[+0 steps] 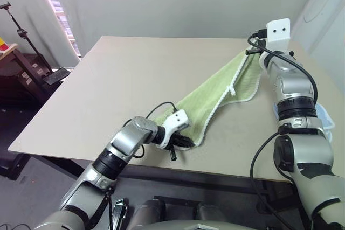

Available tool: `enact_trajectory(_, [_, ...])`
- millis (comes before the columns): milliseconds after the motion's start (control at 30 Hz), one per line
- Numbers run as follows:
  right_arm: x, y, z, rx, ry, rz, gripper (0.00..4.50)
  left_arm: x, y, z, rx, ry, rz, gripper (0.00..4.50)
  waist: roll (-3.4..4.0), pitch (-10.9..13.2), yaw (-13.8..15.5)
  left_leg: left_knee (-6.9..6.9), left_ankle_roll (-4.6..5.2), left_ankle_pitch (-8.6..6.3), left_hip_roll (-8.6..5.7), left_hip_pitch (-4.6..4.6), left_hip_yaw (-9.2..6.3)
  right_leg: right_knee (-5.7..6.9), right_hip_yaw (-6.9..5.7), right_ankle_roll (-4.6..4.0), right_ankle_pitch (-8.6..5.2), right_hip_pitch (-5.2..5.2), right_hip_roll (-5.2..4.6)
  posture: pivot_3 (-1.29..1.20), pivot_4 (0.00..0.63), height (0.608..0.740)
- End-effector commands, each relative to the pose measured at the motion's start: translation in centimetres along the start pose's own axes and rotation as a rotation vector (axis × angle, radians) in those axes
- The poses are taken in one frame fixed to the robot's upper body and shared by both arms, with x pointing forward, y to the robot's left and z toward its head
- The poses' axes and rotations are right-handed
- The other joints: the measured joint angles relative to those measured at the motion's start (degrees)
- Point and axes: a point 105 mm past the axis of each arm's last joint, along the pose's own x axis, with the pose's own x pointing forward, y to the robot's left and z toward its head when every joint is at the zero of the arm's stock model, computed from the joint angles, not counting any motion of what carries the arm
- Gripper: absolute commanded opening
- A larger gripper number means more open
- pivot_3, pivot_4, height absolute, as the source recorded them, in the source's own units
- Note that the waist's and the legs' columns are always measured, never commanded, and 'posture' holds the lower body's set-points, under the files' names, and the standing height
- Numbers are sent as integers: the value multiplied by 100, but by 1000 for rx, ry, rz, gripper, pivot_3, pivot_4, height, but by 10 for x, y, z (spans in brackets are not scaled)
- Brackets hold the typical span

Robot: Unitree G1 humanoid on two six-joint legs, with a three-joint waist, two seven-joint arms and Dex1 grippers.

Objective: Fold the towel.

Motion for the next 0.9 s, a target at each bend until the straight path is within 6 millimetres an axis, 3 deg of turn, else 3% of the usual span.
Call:
enact_trajectory(33, [-5, -19, 21, 0, -74, -56, 0, -53, 18, 37, 52, -149, 97, 26, 0, 0, -47, 0, -1, 0, 0, 0, 0, 0, 0, 0, 0, 0, 0, 0, 0, 740])
enact_trajectory(233, [-8, -39, -2, -61, -23, -122, 0, -134, 55, 59, -21, -280, 285, 26, -3, 2, -85, 3, 0, 0, -3, 0, 0, -1, 0, -1, -1, -1, -1, 0, 0, 740])
enact_trajectory(367, [-13, -61, -7, -67, -10, -179, 0, -189, 108, 68, 29, -365, 624, 26, -3, 2, -80, 4, -2, 2, -3, 2, -3, 0, -2, 0, 0, -5, 0, 0, 0, 740])
enact_trajectory(500, [-13, -65, -8, -67, -10, -187, 0, -203, 144, 74, 116, -397, 806, 26, -4, 2, -76, 6, -2, 2, -6, 3, -1, -1, -1, 4, 2, -4, -3, 0, 0, 740])
enact_trajectory(633, [-5, -55, -1, -49, -36, -186, 0, -193, 174, 77, 142, -366, 928, 26, -8, 3, -72, 10, -2, 2, -6, 1, -2, 2, -2, 13, 7, -3, -2, 0, 0, 740])
enact_trajectory(900, [8, -44, 20, 79, -117, -190, 0, -205, 193, 118, 146, -450, 1209, 26, -47, 27, -135, 12, -2, 3, -10, -26, 4, 29, 0, 24, 12, -34, -7, 0, 0, 740])
